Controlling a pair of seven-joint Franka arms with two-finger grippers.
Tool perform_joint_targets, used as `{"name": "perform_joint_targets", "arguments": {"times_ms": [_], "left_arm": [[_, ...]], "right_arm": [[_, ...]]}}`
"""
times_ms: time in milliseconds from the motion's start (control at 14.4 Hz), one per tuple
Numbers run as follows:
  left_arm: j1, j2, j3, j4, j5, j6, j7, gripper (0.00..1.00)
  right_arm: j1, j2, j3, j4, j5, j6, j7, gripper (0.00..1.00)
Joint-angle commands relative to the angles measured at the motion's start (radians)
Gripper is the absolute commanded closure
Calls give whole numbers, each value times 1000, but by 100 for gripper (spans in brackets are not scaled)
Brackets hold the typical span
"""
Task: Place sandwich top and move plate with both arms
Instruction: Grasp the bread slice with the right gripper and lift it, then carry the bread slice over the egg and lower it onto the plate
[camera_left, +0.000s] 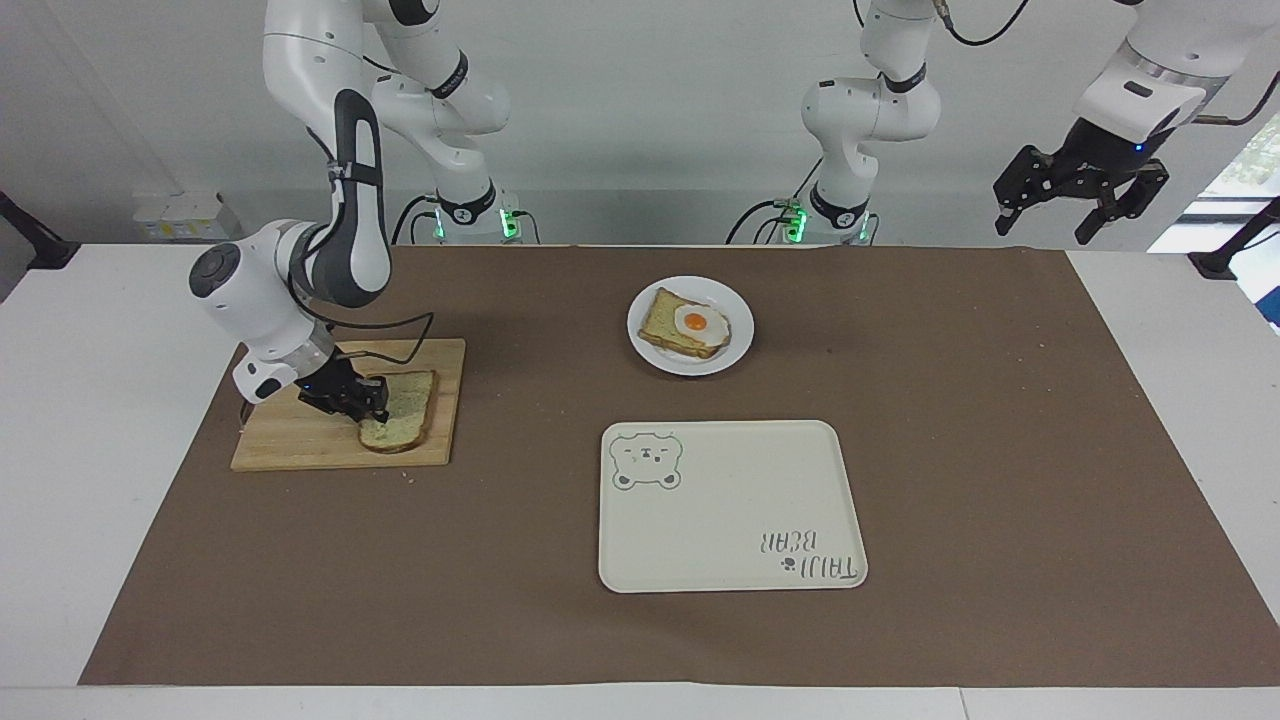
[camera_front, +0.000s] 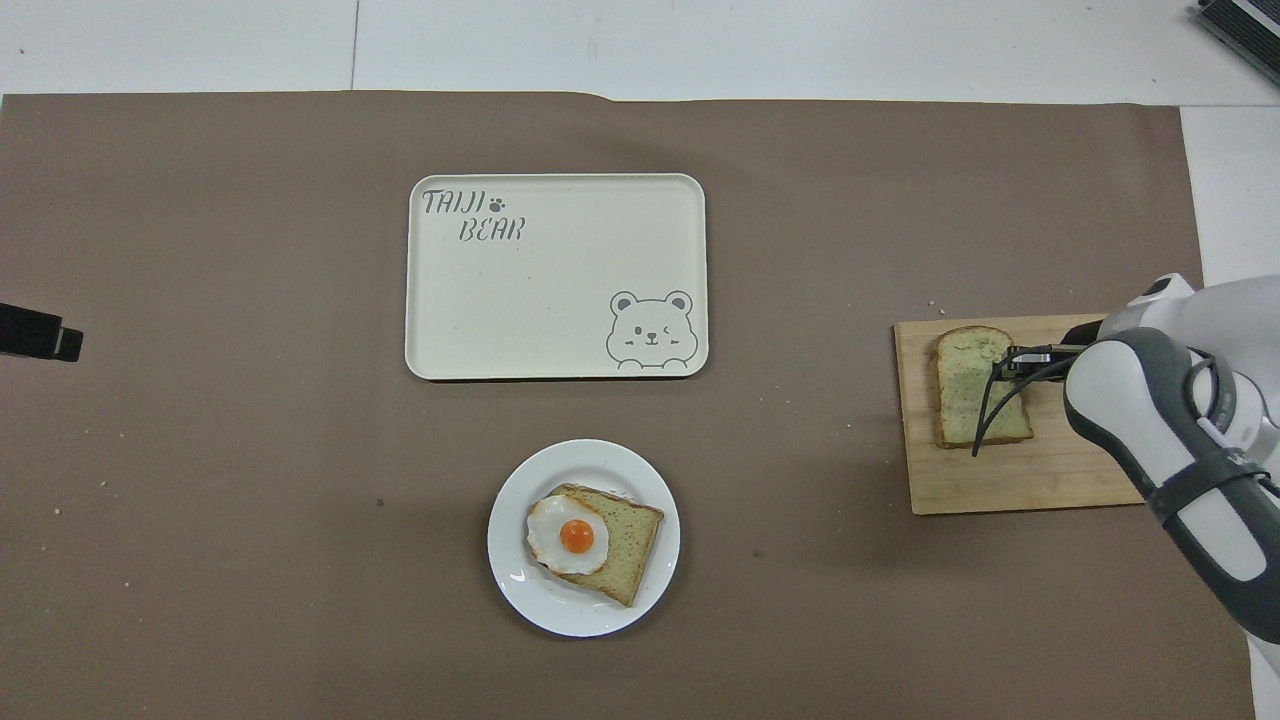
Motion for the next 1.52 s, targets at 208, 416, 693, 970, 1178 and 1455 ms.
{"name": "perform_joint_targets", "arguments": {"times_ms": [208,416,693,970,1178,1455], "left_arm": [[3,-8,-18,11,9,-120,-6,0],[13,-8,-14,11,9,-137,-4,0],[20,-8,-5,11,9,-124,-9,0],[18,-20,-5,-33,9,17,-7,0],[27,-17,-3,-35,8,33,-1,0],[41,10,-3,-12,8,45,1,0]], "right_arm": [[12,-3,7,27,3,-6,13,100],[12,-29,15,79,-13,-90,10,100],[45,-85,16,136,-30,-197,25,100],[88,-141,19,153,-42,-328,114,100],[143,-156,19,153,-40,-359,203,100],[281,-182,21,129,-37,-374,338,100]]}}
